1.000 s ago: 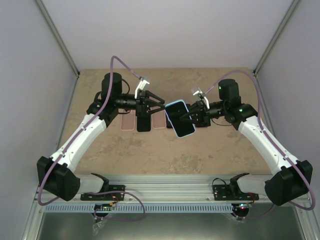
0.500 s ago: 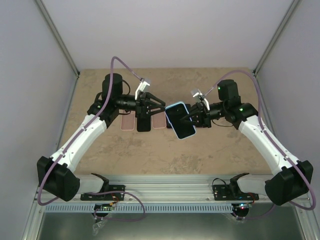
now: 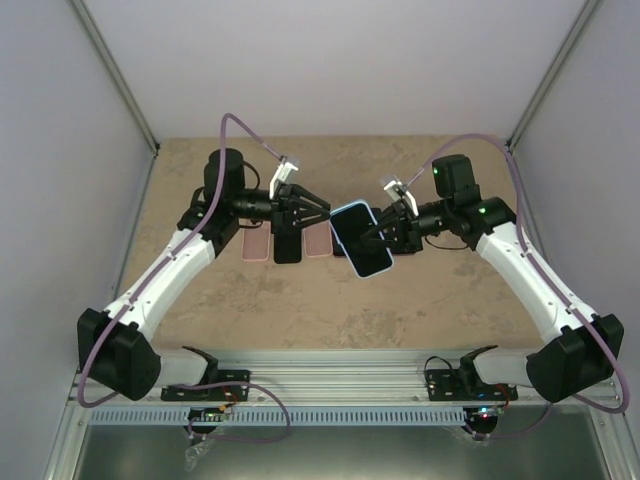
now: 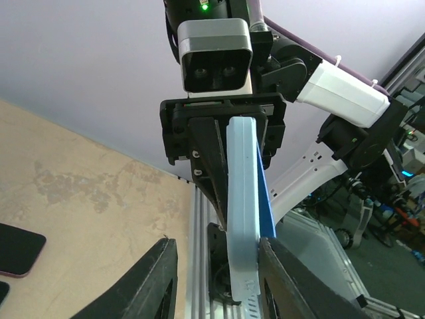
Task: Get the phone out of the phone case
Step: Remove the phone case from the phone.
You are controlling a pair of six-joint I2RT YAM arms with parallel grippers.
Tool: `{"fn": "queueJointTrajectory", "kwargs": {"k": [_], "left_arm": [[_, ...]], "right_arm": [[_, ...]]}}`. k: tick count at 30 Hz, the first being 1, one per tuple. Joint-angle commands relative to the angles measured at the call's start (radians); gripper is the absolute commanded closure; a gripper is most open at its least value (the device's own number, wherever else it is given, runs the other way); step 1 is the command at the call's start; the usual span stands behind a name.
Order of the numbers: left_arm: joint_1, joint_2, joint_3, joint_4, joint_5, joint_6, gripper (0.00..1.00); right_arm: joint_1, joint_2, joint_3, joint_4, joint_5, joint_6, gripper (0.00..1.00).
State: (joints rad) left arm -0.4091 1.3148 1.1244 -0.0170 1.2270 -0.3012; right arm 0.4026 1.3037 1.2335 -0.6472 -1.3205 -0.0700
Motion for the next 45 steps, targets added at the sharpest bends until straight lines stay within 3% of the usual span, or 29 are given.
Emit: {"fn": "queueJointTrajectory", "kwargs": {"k": [1, 8, 13, 18, 23, 35, 41, 45], "left_arm": [[-0.015, 0.088, -0.064, 0.039, -0.145, -0.068, 0.66], [-0.011, 0.089, -0.113, 0.178, -0.094, -0.188, 0.65], [-0.012, 0.091, -0.125, 0.186, -0.098, -0.195, 0.65], [-0.028, 0.078, -0.158, 0.234, -0.073, -0.219, 0.63], [-0.034, 0.048, -0.232, 0.44, -0.014, -0.378, 0.6], [-0.058, 0.022, -0.315, 0.722, -0.009, -0.592, 0.59], [-0.072, 0.021, -0.338, 0.769, -0.021, -0.623, 0.63], [-0.073, 0.027, -0.335, 0.799, -0.024, -0.647, 0.74]], "right_arm": [[0.076, -0.036, 0.101, 0.048, -0.265, -0.099, 0.99], [0.076, -0.04, 0.114, 0.028, -0.279, -0.129, 0.99], [0.076, -0.033, 0.124, 0.05, -0.266, -0.11, 0.99], [0.073, -0.014, 0.126, 0.166, -0.179, -0.009, 0.99], [0.073, 0.004, 0.119, 0.269, -0.119, 0.085, 1.0], [0.056, 0.028, 0.058, 0.512, -0.043, 0.297, 1.0], [0.058, 0.037, 0.013, 0.612, -0.03, 0.375, 1.0], [0.059, 0.042, 0.001, 0.615, -0.021, 0.374, 1.0]]}}
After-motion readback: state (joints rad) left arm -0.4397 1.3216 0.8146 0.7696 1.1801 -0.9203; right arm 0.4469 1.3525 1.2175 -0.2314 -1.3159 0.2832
